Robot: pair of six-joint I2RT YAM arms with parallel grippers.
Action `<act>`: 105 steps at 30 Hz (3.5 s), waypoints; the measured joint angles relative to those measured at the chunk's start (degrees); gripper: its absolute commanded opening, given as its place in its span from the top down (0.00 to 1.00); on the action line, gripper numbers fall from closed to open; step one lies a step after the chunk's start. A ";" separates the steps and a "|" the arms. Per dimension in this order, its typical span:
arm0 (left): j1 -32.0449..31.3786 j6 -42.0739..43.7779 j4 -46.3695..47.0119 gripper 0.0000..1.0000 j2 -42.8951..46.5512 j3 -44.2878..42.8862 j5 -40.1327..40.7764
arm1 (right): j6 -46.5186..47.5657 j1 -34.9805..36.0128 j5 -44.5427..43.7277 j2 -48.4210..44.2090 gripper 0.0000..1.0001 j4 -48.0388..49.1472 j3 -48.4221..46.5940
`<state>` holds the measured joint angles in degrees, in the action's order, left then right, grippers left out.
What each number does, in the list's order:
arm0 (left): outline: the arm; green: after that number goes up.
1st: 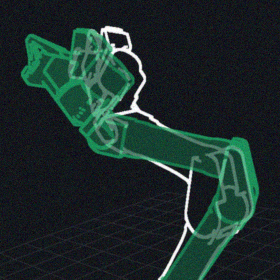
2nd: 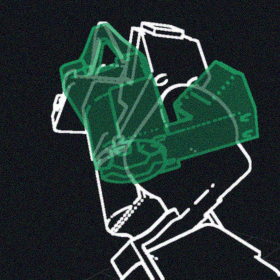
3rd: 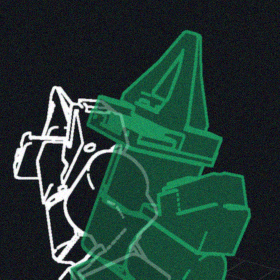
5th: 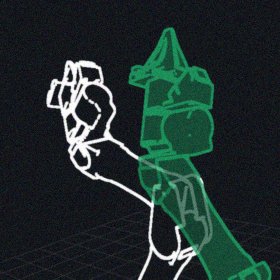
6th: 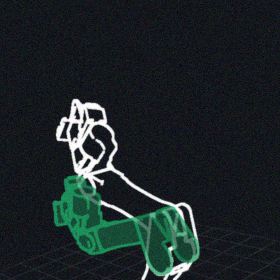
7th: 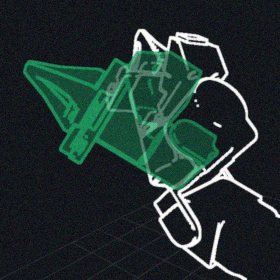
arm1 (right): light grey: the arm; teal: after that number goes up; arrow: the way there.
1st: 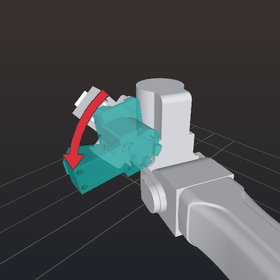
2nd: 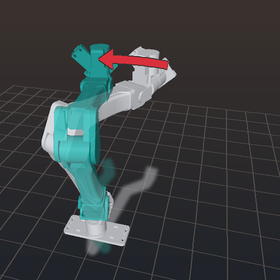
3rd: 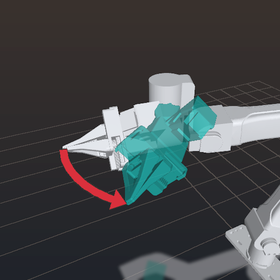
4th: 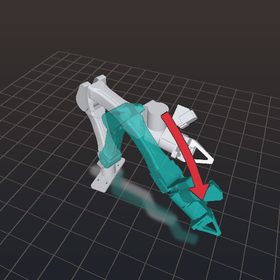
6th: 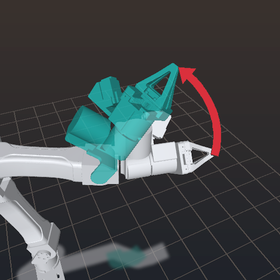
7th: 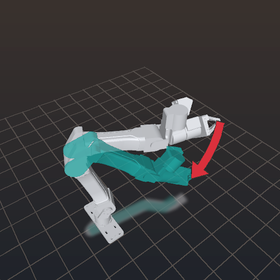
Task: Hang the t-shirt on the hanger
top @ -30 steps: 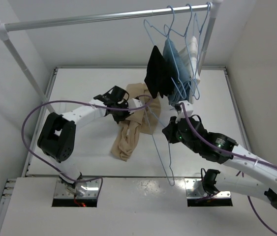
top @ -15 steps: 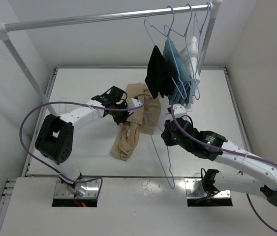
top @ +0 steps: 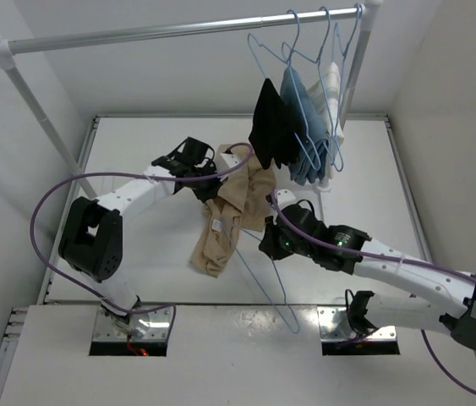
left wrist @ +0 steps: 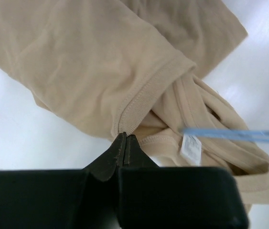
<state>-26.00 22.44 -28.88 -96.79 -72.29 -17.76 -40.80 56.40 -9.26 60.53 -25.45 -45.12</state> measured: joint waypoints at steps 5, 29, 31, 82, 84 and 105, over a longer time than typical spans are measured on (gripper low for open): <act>-0.70 1.18 -1.05 1.00 3.02 1.49 0.11 | 1.70 0.00 -2.91 2.21 1.00 0.15 -2.16; -2.21 -3.56 -8.04 1.00 9.77 -2.19 -6.10 | -0.92 -2.38 -15.96 13.53 1.00 23.06 -1.51; -2.21 -3.06 -9.68 1.00 11.26 -2.23 -6.73 | -2.73 -3.08 -17.51 15.04 1.00 24.87 -1.49; 4.37 55.65 2.21 0.41 12.74 15.45 -11.56 | 25.64 -7.15 9.94 23.41 1.00 57.48 11.98; 4.37 58.47 -0.50 0.41 10.12 13.64 -12.46 | 26.05 -7.15 9.94 22.56 1.00 57.48 11.98; 2.97 64.78 -18.97 0.86 7.78 5.97 -20.70 | 28.63 -6.67 14.32 23.56 1.00 58.12 8.72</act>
<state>-23.03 87.22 -47.86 -89.01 -66.32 -38.46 -12.16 49.74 5.06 84.09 32.67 -36.40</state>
